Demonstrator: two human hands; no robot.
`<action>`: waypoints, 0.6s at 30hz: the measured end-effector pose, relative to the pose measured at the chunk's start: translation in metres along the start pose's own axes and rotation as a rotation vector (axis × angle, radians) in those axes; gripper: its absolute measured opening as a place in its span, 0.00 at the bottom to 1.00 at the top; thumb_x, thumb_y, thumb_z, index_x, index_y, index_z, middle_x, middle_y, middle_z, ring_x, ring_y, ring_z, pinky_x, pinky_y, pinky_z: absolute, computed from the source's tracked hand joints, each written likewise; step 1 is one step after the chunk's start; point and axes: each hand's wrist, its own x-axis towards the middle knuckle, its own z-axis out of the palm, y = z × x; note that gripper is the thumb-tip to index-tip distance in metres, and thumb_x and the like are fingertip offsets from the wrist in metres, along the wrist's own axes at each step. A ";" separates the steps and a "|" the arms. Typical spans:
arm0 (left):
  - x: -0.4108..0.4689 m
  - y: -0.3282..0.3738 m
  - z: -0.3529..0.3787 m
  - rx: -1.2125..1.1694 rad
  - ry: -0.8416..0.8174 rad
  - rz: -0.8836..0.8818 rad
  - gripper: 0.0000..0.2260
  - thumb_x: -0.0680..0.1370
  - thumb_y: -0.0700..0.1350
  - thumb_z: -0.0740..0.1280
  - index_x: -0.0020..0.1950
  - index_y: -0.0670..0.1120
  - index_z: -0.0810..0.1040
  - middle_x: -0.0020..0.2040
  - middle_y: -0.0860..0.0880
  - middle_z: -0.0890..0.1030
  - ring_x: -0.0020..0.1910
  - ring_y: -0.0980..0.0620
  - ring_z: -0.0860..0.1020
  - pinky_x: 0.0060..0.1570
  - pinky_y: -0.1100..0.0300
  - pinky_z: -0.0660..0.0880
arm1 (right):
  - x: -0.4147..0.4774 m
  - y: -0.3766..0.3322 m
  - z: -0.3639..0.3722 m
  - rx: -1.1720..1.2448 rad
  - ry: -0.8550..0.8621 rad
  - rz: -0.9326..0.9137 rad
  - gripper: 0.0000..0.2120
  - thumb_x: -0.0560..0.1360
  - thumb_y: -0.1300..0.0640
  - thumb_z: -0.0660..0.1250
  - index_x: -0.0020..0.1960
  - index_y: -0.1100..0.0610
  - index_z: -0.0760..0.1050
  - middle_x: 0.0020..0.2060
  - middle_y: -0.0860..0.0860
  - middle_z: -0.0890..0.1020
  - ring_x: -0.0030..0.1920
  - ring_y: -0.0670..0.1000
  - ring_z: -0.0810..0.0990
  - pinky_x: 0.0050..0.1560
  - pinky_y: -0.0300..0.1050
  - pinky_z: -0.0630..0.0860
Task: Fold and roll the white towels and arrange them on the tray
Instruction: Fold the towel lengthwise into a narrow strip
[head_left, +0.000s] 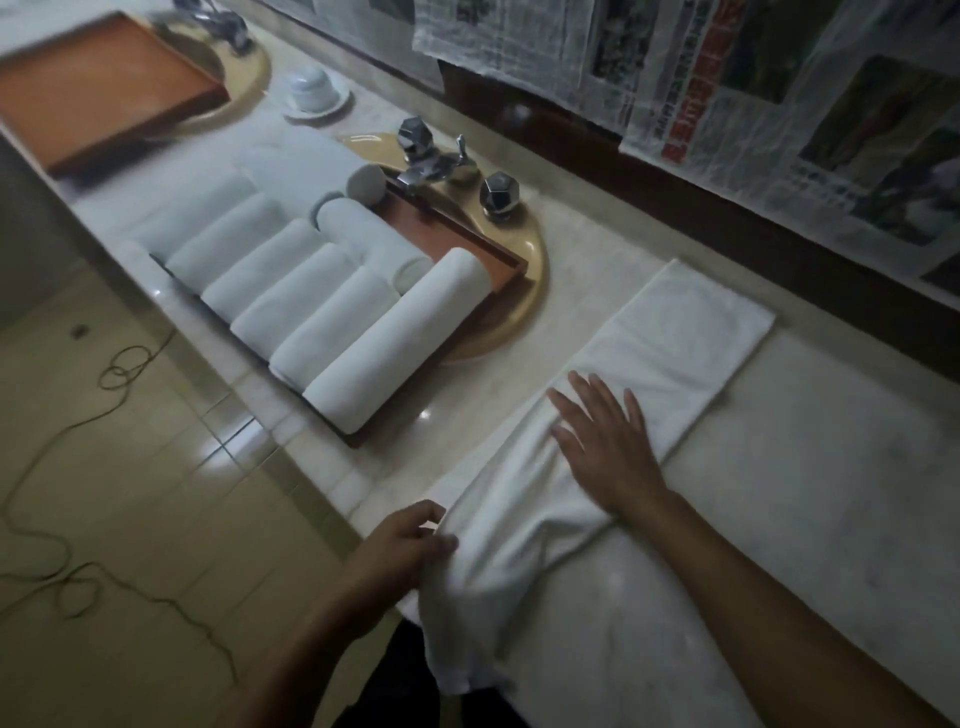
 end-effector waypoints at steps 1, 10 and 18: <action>-0.003 -0.004 0.001 0.028 0.014 0.042 0.09 0.72 0.51 0.68 0.46 0.47 0.80 0.42 0.44 0.86 0.41 0.44 0.84 0.42 0.51 0.78 | -0.001 0.002 -0.001 -0.003 0.001 0.000 0.24 0.83 0.42 0.55 0.78 0.45 0.68 0.79 0.49 0.66 0.80 0.53 0.61 0.78 0.62 0.56; 0.002 -0.054 -0.008 0.109 0.380 0.002 0.06 0.80 0.45 0.69 0.44 0.51 0.75 0.32 0.49 0.79 0.31 0.55 0.75 0.32 0.57 0.68 | -0.001 -0.003 -0.008 -0.014 -0.051 0.023 0.25 0.83 0.42 0.52 0.79 0.45 0.66 0.80 0.49 0.64 0.80 0.53 0.61 0.78 0.61 0.55; 0.002 -0.062 -0.003 0.050 0.380 0.004 0.07 0.81 0.48 0.70 0.44 0.50 0.75 0.39 0.51 0.81 0.37 0.55 0.78 0.31 0.65 0.67 | -0.017 -0.056 -0.022 -0.024 -0.072 0.084 0.25 0.81 0.44 0.53 0.76 0.45 0.71 0.77 0.57 0.68 0.79 0.60 0.63 0.75 0.67 0.57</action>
